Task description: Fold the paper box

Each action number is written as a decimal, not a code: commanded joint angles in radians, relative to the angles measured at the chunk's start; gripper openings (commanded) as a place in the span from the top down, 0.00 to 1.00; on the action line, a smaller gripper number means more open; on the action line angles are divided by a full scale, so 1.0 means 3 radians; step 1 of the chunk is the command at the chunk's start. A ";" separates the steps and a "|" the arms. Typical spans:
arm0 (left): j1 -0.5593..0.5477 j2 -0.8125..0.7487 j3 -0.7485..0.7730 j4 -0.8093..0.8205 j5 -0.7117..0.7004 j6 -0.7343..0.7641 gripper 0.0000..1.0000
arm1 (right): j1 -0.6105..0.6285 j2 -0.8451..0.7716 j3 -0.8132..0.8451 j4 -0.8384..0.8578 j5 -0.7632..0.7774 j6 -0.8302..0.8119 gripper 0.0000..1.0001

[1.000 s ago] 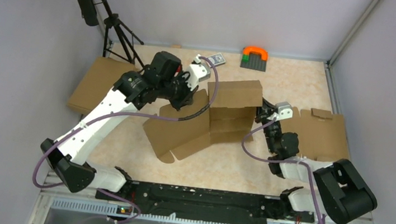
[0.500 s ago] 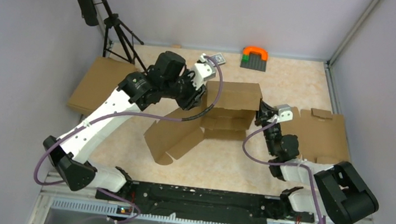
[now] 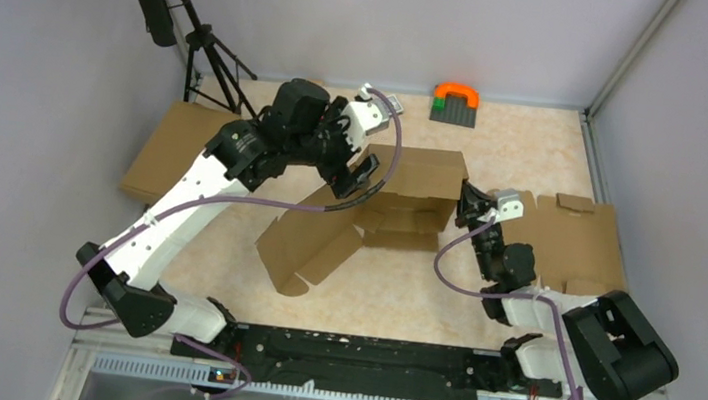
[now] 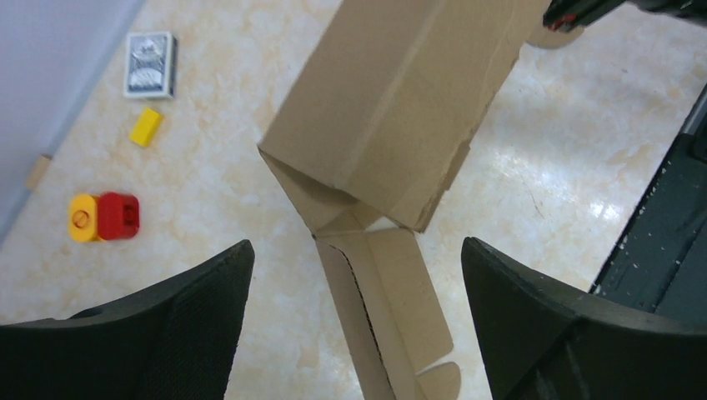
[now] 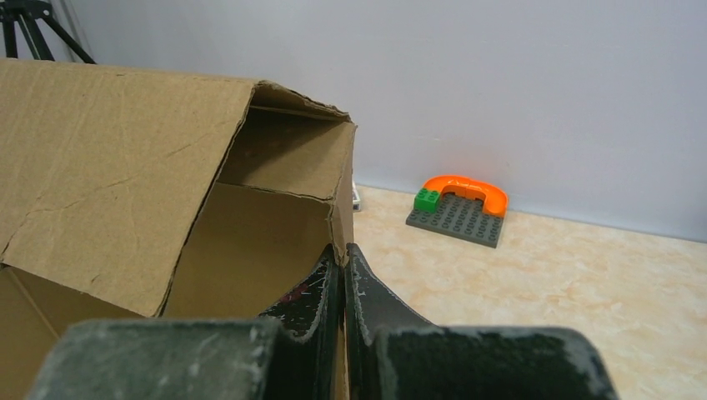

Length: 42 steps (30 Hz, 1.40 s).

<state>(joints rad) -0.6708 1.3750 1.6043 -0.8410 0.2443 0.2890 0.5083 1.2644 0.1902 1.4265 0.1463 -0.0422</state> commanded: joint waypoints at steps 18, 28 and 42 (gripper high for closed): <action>-0.0481 0.0804 0.0463 0.0350 -0.0429 0.1206 0.13 | 0.0044 -0.0052 0.0005 -0.0163 -0.0155 0.0018 1.00; -0.0707 0.0721 -0.0051 0.0789 -0.1009 0.1454 0.40 | 0.0044 -0.0074 0.0042 -0.0265 -0.0214 0.0060 1.00; -0.0898 0.0350 -0.0510 0.1455 -0.1455 0.1696 0.03 | 0.0050 -0.0165 0.0135 -0.0551 -0.0131 0.0078 1.00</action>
<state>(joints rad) -0.9409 1.5539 1.4479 -0.4721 -0.1741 0.7658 0.5083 1.2171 0.2119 1.3231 0.1173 -0.0303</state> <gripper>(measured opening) 0.939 0.007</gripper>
